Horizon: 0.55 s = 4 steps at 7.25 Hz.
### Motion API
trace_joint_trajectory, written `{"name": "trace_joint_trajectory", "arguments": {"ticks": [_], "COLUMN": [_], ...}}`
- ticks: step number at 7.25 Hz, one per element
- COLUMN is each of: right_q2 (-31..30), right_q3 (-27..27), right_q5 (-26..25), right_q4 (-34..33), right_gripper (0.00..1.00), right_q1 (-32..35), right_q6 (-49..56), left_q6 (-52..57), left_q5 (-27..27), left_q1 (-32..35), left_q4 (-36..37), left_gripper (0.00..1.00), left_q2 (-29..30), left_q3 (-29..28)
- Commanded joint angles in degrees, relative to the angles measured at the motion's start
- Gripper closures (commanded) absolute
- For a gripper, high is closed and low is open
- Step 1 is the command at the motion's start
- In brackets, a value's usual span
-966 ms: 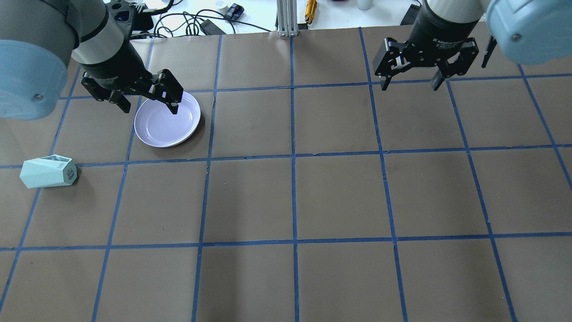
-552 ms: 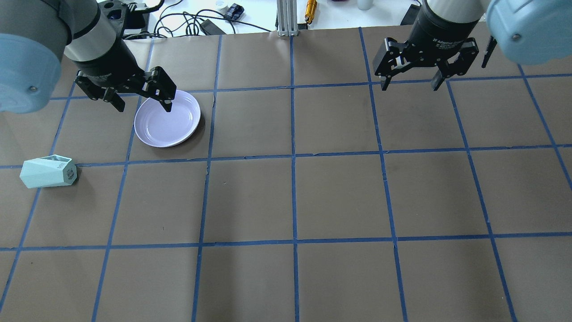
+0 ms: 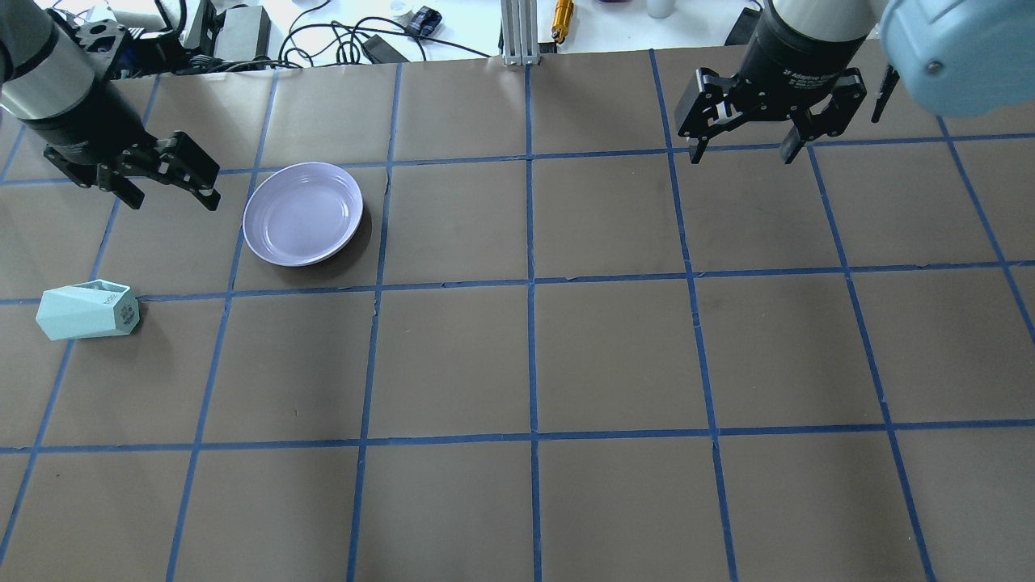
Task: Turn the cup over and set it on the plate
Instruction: 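Move the left gripper from above the plate toward the mint-green mug lying on its side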
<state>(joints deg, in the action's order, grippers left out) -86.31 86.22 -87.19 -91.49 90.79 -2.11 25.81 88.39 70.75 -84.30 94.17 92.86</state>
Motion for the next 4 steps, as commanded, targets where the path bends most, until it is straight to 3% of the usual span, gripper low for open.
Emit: {"name": "trace_joint_trajectory", "arguments": {"ticks": [1, 4], "right_q2": [0.0, 0.0], "right_q3": [0.0, 0.0], "right_q5": [0.0, -0.1], "right_q4": [0.0, 0.0], "right_gripper": [0.00, 0.00], "right_q1": [0.0, 0.0], "right_q6": [0.0, 0.0], "left_q6": [13.7, 26.2], "left_q5": [-4.4, -8.5], "left_q1": [-10.1, -21.3], "left_q4": [-0.1, 0.6], "left_gripper": [0.00, 0.00], "left_q2": [1.9, 7.4], "left_q3": [-0.1, -1.0]}}
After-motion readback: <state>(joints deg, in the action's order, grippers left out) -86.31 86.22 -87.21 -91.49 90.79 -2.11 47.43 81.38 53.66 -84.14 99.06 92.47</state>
